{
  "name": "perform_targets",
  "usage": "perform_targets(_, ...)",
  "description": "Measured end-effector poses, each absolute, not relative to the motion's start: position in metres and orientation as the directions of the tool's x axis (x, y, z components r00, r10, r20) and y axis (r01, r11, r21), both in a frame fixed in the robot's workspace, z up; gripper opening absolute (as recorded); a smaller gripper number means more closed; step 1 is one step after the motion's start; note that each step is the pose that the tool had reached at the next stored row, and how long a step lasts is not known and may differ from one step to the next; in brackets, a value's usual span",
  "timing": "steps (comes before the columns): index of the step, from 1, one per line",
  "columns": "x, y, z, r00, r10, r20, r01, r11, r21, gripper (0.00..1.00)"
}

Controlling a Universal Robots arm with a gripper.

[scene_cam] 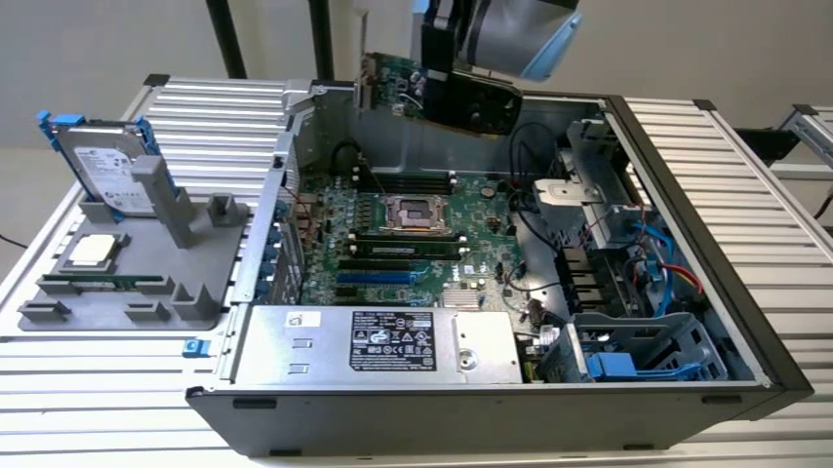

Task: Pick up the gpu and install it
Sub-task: 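Insert the gpu into the slot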

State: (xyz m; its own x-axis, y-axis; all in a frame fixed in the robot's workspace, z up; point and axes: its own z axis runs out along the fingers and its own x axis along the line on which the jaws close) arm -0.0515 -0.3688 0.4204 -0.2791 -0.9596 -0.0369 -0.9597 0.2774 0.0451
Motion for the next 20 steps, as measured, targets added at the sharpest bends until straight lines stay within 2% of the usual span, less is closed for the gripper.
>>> perform_targets(20,-0.0516,-0.3688,0.4203,-0.097,-0.995,-0.037,-0.994,0.096,0.045,0.0)
